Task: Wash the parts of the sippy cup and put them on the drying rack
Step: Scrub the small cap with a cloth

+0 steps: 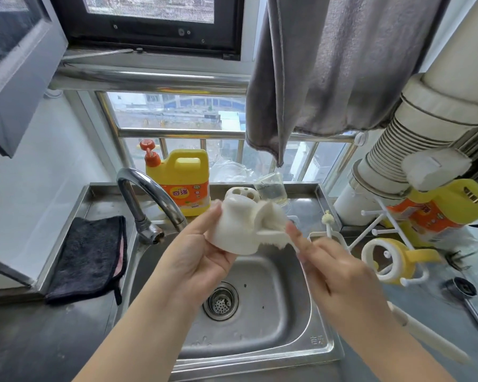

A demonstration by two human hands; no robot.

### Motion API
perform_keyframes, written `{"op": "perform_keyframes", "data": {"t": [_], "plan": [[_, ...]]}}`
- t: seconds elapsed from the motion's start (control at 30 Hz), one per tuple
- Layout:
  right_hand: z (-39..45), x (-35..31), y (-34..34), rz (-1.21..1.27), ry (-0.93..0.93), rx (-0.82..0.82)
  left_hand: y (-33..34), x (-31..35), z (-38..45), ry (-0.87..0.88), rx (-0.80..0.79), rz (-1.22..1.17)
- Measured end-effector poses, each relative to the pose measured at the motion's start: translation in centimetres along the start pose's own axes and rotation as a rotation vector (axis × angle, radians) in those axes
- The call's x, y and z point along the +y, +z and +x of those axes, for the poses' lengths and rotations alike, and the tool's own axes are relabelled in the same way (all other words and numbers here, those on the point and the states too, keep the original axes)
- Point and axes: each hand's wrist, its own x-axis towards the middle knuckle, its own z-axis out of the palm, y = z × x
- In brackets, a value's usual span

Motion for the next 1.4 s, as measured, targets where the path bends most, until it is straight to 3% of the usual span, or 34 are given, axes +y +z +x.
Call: {"op": "perform_keyframes", "data": {"t": [0.2,0.4,0.57,0.77,0.93,1.07,1.2,1.4], "plan": [[-0.5,-1.8,0.7,0.051,-0.149,-0.038,-0.3,-0.3,0.4,-0.033,-0.008,0.060],[0.1,0.7,0.1,0.041,0.052,0.006,-0.3,-0.6,0.4,-0.002,0.050,-0.023],[-0.9,-1.3,1.1,0.103,-0.132,-0.044,-0.3,0.0,0.9,-0.030,0.058,-0.002],[-0.1,0.4,0.9,0.112,0.013,-0.018,-0.7,-0.1,1.4,-0.003,-0.001,-0.062],[-0.1,-1.3,1.6,0.205,-0.032,-0.039,-0.1,-0.4,0.2,0.057,-0.055,0.001],[-2.0,-0.5,1.8,0.114,-0.038,-0.089,-0.7,0.2,0.6,0.079,0.003,-0.007],[0.2,0.2,1.4,0.120,0.048,0.027,-0.3,-0.1,0.5,0.039,-0.008,-0.022],[-0.8,-1.4,1.2,0.135,-0.093,-0.055,-0.9,0.3,1.1,0.015,0.012,-0.031]]}}
